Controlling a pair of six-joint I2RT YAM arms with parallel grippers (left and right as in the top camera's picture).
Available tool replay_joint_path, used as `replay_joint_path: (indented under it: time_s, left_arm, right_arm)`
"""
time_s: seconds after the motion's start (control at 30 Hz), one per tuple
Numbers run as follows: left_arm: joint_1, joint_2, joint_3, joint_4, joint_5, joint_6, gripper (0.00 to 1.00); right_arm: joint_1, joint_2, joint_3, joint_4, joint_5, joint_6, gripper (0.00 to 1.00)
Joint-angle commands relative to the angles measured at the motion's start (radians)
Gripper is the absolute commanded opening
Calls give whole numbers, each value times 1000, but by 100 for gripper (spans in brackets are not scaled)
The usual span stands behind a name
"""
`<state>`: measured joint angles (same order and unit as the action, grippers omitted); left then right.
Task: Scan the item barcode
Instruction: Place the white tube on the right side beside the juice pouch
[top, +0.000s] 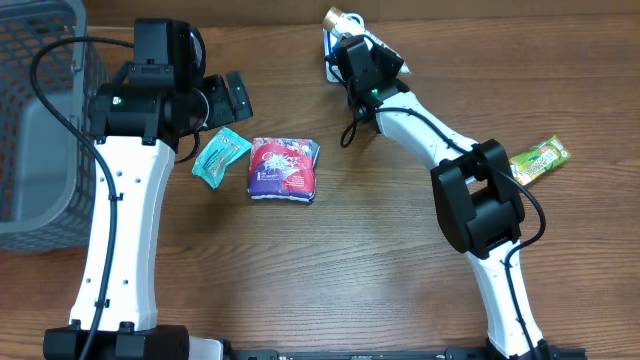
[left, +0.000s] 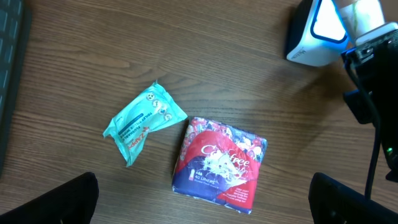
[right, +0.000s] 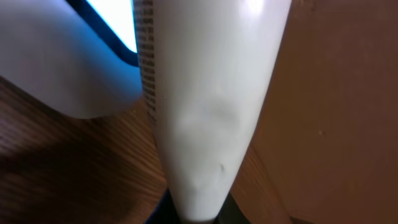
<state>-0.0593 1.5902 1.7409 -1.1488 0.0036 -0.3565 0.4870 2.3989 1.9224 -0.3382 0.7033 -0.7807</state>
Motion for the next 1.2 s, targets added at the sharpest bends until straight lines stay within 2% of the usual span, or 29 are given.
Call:
replay_joint_path:
  time_s: [0.0, 0.13, 0.23, 0.33, 0.4, 0.5, 0.67, 0.77, 0.83, 0.9, 1.03, 1.17]
  left_arm:
    - [0, 7, 10, 0, 4, 20, 100]
    - [0, 7, 10, 0, 4, 20, 100]
    - [0, 7, 10, 0, 4, 20, 100]
    - [0, 7, 10, 0, 4, 20, 100]
    - [0, 7, 10, 0, 4, 20, 99]
    - [0, 7, 10, 0, 4, 20, 99]
    - [0, 7, 10, 0, 4, 20, 99]
    - [0, 7, 10, 0, 4, 20, 99]
    - [0, 7, 10, 0, 4, 20, 100]
    - [0, 7, 10, 0, 4, 20, 100]
    - [0, 7, 10, 0, 4, 20, 100]
    - [0, 7, 10, 0, 4, 20, 99]
  right_arm:
    - [34, -32, 22, 6, 11, 100, 4]
    - [53, -92, 22, -62, 2, 245, 4]
    - [68, -186, 22, -214, -103, 362, 4]
    - [70, -309, 22, -399, -295, 576, 4]
    - [51, -419, 22, -557, -457, 854, 4]
    - [-1, -518, 22, -728, -495, 1065, 4]
    - [-171, -558, 21, -864, -495, 1388, 4]
    - [-311, -537, -32, -856, -487, 1574, 4]
    - [-369, -534, -87, -818, -484, 1643, 4]
    - [-455, -534, -215, -721, -488, 1748, 4]
    - [-516, -534, -362, -570, -499, 1803, 4]
    - [-537, -534, -498, -391, -495, 1744, 4]
